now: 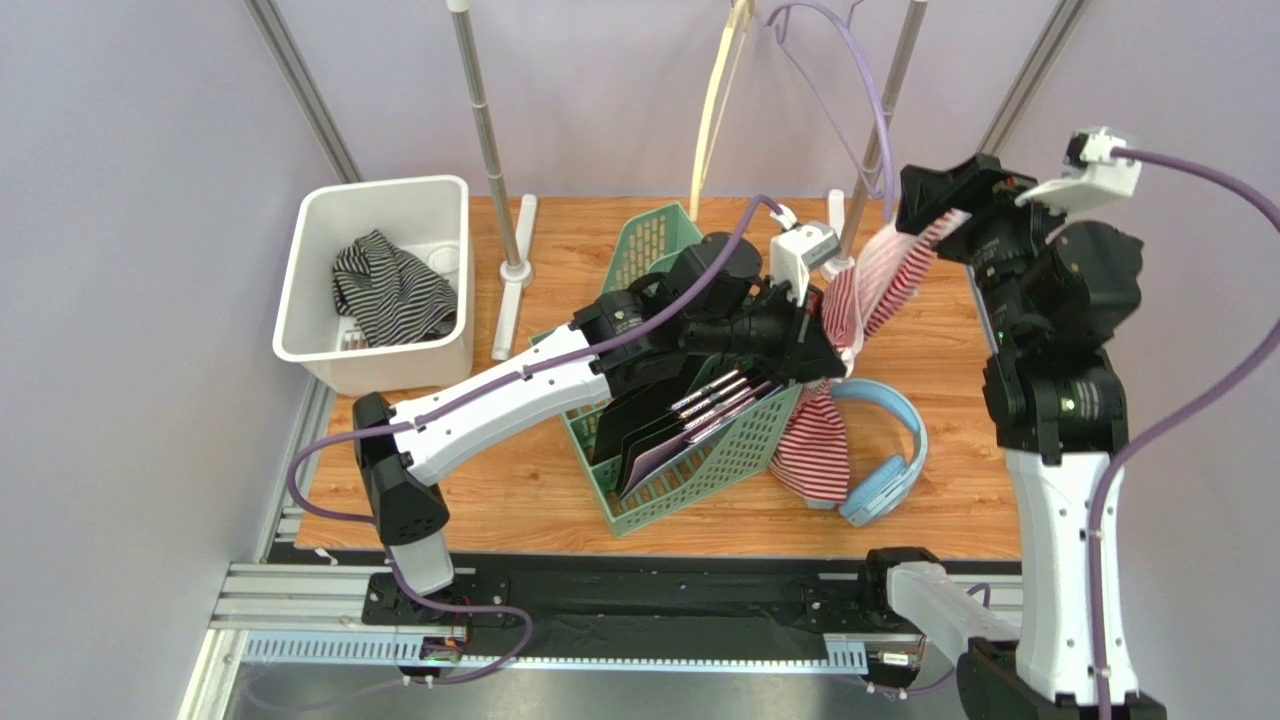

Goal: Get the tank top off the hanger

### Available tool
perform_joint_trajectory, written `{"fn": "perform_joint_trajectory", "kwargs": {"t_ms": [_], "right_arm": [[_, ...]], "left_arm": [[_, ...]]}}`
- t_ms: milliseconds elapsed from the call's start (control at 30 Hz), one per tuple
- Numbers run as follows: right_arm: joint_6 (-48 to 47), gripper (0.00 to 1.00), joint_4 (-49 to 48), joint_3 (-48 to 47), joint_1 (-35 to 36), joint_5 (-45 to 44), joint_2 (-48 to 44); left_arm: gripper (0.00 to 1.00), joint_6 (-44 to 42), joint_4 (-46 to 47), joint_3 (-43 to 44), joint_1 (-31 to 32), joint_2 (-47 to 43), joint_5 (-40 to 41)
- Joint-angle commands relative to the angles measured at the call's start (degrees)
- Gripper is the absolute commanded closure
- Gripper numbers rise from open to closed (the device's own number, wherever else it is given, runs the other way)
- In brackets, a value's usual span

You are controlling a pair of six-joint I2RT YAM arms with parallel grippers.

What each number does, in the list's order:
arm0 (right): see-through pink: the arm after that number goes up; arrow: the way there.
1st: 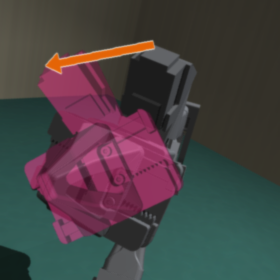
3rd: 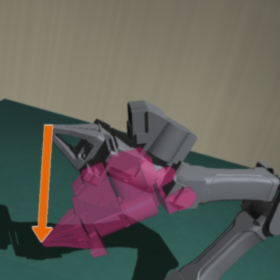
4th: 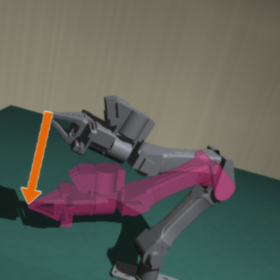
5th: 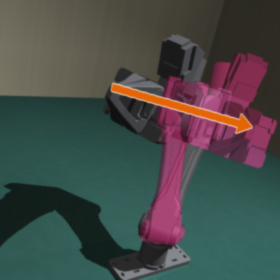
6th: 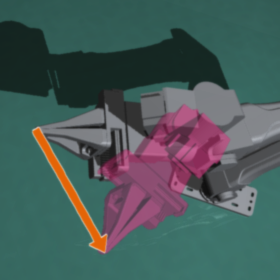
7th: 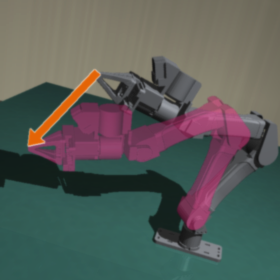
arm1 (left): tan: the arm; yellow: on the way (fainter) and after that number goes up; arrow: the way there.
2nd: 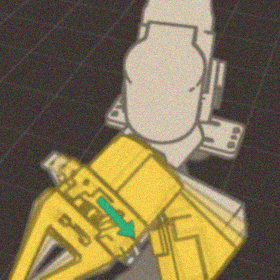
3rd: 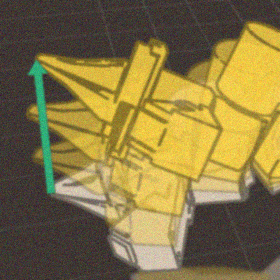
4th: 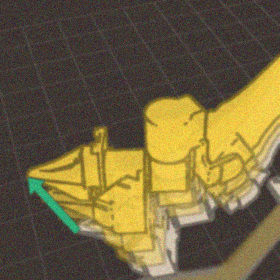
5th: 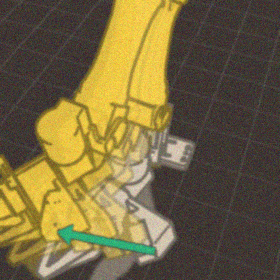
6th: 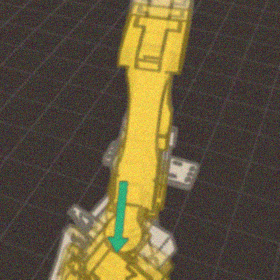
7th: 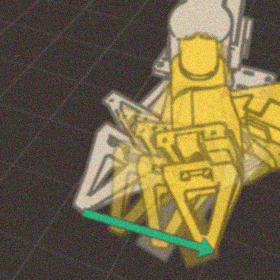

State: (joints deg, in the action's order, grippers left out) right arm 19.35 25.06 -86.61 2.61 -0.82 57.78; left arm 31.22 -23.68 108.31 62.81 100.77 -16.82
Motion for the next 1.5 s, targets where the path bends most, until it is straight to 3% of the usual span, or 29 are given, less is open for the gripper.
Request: {"fn": "perform_joint_trajectory", "kwargs": {"t_ms": [0,233,567,833,1067,1367,1467], "right_arm": [[-2.39,0.13,6.75,4.06,0.11,-0.15,-5.12],[-2.30,0.11,12.82,9.96,0.20,6.44,-14.61],[-1.42,0.07,13.87,11.46,0.20,21.64,-26.04],[-5.55,0.03,8.18,18.04,0.20,28.40,-36.14],[-6.00,0.02,7.90,22.09,0.20,34.92,-33.61],[-2.39,0.02,2.02,28.77,0.20,33.77,-33.87],[-1.08,0.07,0.70,30.09,0.11,34.04,-33.61]], "left_arm": [[1.00,0.07,3.12,-0.82,1.70,-2.33,-0.93],[1.00,-2.30,2.15,-1.00,1.88,-4.44,1.52],[1.00,-8.99,-4.36,18.85,1.62,-1.37,6.10],[1.00,-5.22,1.53,28.08,1.53,0.83,-1.54],[1.00,-1.69,5.13,35.21,1.53,4.26,-6.21],[1.00,3.84,11.28,37.23,1.53,6.27,-11.30],[1.00,6.65,13.48,38.81,1.53,7.85,-13.23]]}}
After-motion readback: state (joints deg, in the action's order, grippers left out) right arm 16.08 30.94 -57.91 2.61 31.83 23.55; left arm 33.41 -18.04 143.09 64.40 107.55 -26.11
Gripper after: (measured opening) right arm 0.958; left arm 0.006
